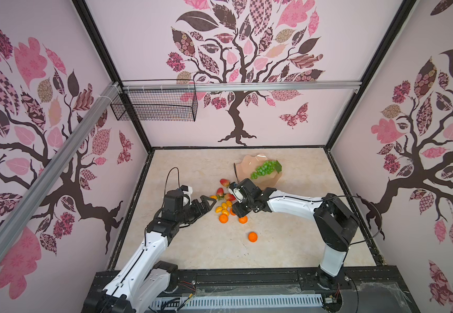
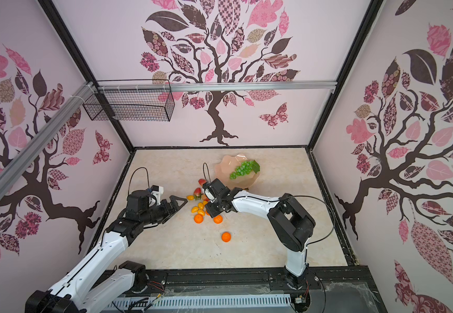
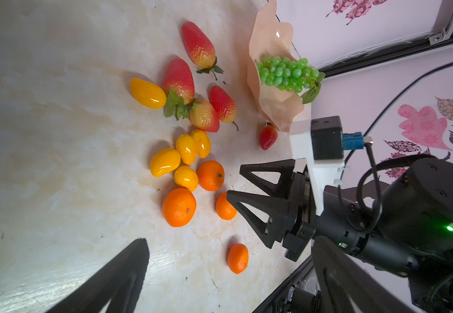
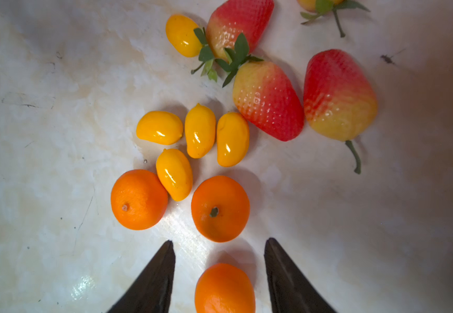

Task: Arrange fruit in a fruit bowl
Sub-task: Pick up the fruit from the center of the table.

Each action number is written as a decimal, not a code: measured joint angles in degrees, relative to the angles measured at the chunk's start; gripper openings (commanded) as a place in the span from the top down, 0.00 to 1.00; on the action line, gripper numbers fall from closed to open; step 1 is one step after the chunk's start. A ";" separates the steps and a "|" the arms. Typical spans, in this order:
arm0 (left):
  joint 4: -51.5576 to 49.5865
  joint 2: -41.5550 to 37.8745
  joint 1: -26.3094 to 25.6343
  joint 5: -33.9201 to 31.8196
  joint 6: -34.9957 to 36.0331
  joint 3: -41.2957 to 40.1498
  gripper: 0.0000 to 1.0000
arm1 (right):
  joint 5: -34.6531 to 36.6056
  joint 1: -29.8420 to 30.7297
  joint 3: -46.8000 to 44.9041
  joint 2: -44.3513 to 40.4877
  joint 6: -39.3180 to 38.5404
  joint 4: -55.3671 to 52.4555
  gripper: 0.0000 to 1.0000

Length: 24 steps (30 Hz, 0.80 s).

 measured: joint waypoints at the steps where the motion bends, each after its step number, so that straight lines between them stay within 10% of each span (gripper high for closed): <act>1: 0.13 0.02 0.00 0.28 0.00 -0.04 0.02 | -0.02 0.11 0.52 0.48 -0.07 -0.50 0.43; 24: 0.37 0.28 1.20 0.94 0.04 -0.37 0.02 | 3.13 0.83 9.60 10.19 0.70 -5.84 0.45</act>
